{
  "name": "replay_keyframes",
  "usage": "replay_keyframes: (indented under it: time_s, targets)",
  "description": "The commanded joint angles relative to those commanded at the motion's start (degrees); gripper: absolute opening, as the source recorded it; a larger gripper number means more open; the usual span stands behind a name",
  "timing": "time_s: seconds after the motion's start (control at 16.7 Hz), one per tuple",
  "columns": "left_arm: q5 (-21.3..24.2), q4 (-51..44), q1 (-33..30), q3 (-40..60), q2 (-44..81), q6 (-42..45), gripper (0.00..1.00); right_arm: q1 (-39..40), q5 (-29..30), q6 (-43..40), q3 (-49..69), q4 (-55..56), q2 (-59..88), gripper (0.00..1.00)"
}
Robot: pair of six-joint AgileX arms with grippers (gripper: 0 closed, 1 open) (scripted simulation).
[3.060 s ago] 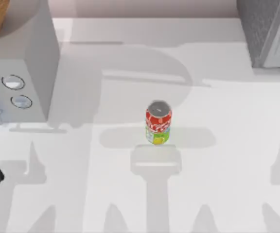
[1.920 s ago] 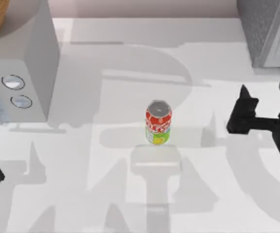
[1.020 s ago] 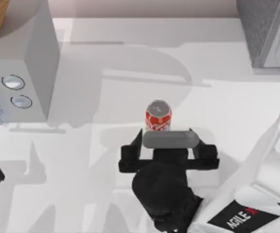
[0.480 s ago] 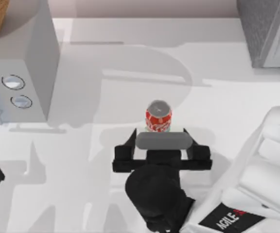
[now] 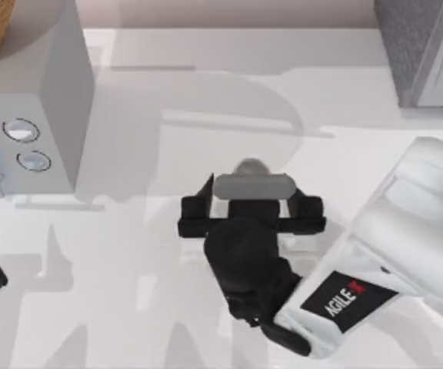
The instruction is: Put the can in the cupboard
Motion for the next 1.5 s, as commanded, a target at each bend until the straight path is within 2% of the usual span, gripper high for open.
replay_keyframes:
  time_s: [0.24, 1.02, 1.5]
  targets:
    - [0.0, 0.0, 0.0, 0.0, 0.0, 0.0, 1.0, -0.4, -0.3, -0.2, 0.4, 0.1, 0.3, 1.0]
    - [0.0, 0.0, 0.0, 0.0, 0.0, 0.0, 1.0, -0.4, -0.3, -0.2, 0.4, 0.1, 0.3, 0.02]
    - [0.0, 0.0, 0.0, 0.0, 0.0, 0.0, 1.0, -0.4, -0.3, -0.2, 0.4, 0.1, 0.3, 0.0]
